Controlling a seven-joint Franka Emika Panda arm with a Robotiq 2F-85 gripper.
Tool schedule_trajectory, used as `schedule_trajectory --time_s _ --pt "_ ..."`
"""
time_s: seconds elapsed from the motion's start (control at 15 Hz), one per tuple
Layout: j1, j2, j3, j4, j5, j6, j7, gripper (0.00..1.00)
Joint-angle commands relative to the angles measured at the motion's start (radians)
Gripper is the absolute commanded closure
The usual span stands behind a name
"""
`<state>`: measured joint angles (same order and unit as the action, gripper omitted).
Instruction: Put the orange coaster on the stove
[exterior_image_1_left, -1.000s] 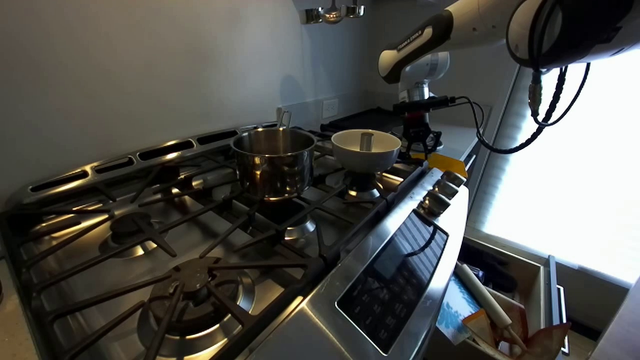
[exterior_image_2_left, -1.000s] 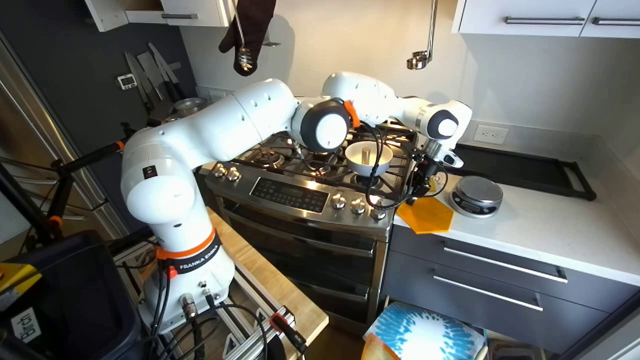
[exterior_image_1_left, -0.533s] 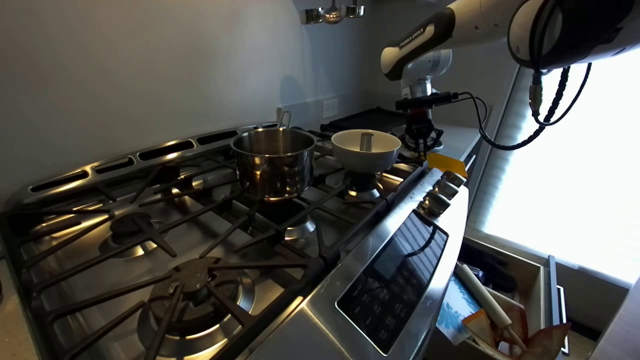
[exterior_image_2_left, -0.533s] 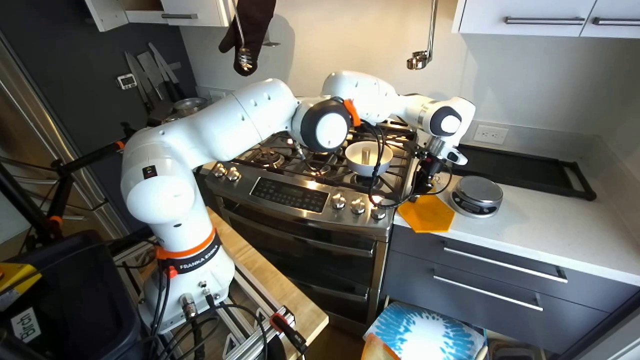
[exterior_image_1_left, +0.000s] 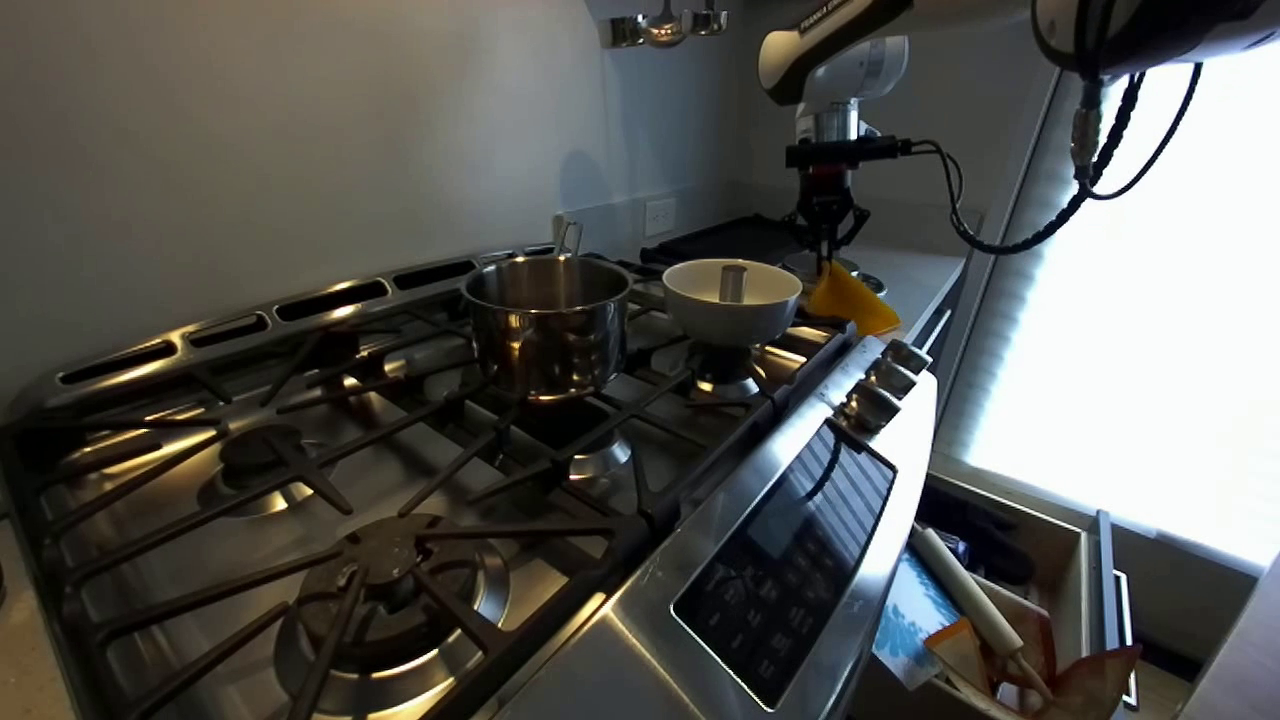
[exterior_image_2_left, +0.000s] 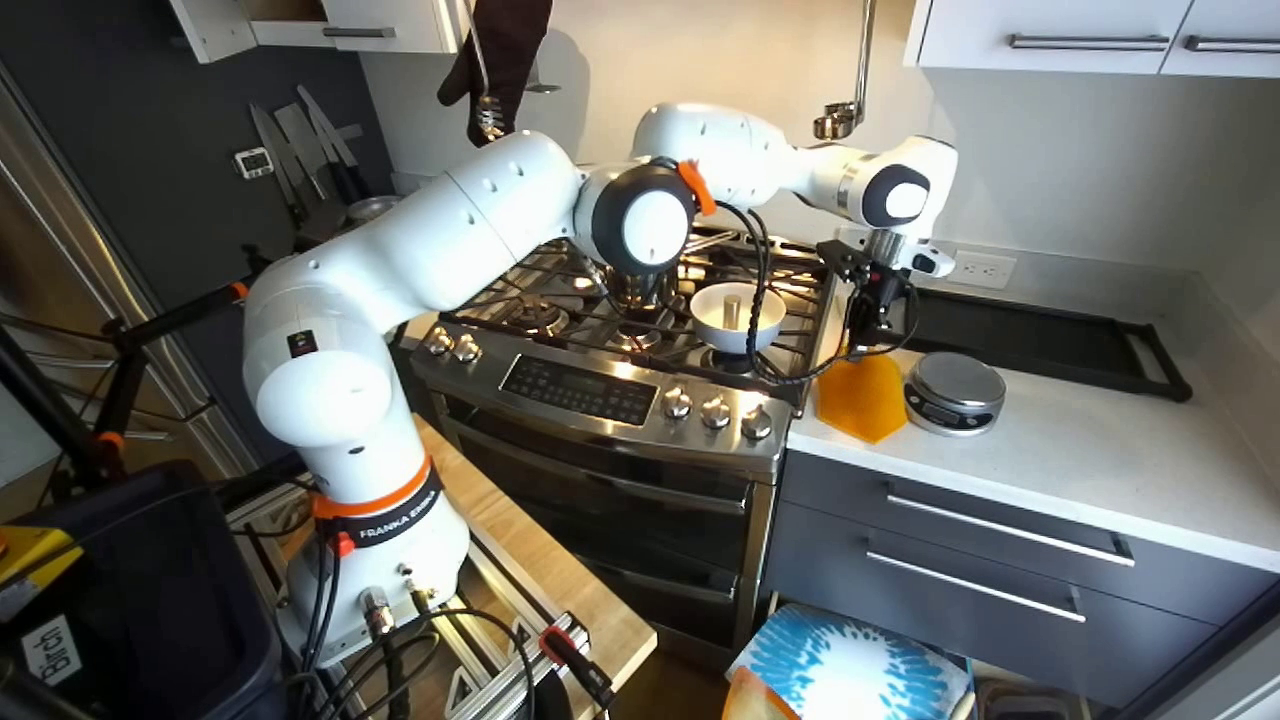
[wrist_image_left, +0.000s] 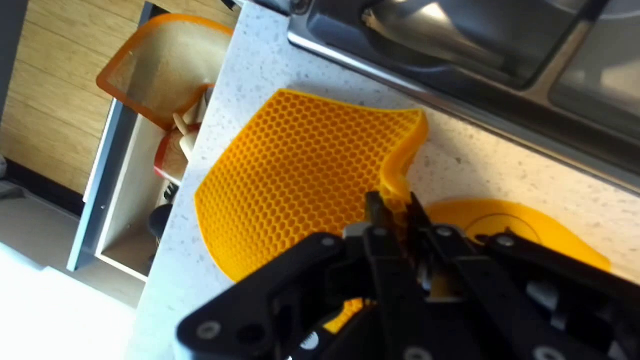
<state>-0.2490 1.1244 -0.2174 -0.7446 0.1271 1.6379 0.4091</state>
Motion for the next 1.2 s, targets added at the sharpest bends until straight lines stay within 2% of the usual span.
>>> schedule_trajectory --time_s 0.0,0.6,1.13 --pt "0.034 -0.116 0.012 -0.172 0.004 0.124 -0.056 0.97" --pt "0.149 -0.367 0.001 -0.562 -0.015 0.573 -0.081 0.97" --pt "0.178 -0.561 0.077 -0.913 -0.057 1.049 -0.210 0.97"
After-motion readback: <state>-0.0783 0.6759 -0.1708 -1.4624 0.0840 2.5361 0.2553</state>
